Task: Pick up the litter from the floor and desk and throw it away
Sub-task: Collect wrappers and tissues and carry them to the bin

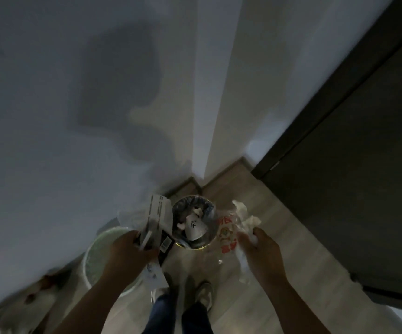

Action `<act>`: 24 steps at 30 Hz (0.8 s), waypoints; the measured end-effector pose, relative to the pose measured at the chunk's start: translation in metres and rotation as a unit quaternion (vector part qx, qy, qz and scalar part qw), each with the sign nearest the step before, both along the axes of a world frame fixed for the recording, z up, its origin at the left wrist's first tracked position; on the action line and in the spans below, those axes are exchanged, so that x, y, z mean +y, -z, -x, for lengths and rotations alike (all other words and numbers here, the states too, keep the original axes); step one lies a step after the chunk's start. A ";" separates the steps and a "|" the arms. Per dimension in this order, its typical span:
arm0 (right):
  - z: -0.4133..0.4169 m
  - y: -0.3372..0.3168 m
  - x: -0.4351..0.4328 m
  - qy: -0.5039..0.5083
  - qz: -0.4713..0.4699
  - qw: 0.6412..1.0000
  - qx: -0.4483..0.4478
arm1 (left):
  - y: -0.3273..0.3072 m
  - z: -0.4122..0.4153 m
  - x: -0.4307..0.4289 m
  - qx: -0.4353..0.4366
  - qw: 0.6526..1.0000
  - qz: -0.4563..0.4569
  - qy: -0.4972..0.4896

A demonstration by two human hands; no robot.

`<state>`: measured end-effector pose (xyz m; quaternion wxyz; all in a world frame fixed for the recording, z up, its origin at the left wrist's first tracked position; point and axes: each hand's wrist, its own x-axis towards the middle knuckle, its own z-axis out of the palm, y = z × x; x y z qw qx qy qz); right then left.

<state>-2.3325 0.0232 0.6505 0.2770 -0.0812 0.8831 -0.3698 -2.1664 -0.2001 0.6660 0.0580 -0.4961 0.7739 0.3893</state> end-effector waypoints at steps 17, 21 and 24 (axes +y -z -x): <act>0.042 0.256 -0.104 -0.114 -0.069 0.991 0.002 | 0.233 0.012 -0.037 -0.045 0.991 -0.105 -0.074; 0.051 0.305 -0.132 -0.110 -0.042 0.993 -0.016 | 0.273 0.009 -0.047 -0.050 0.988 -0.121 -0.078; 0.054 0.335 -0.148 -0.125 -0.049 0.991 -0.005 | 0.294 0.005 -0.055 -0.061 0.987 -0.121 -0.085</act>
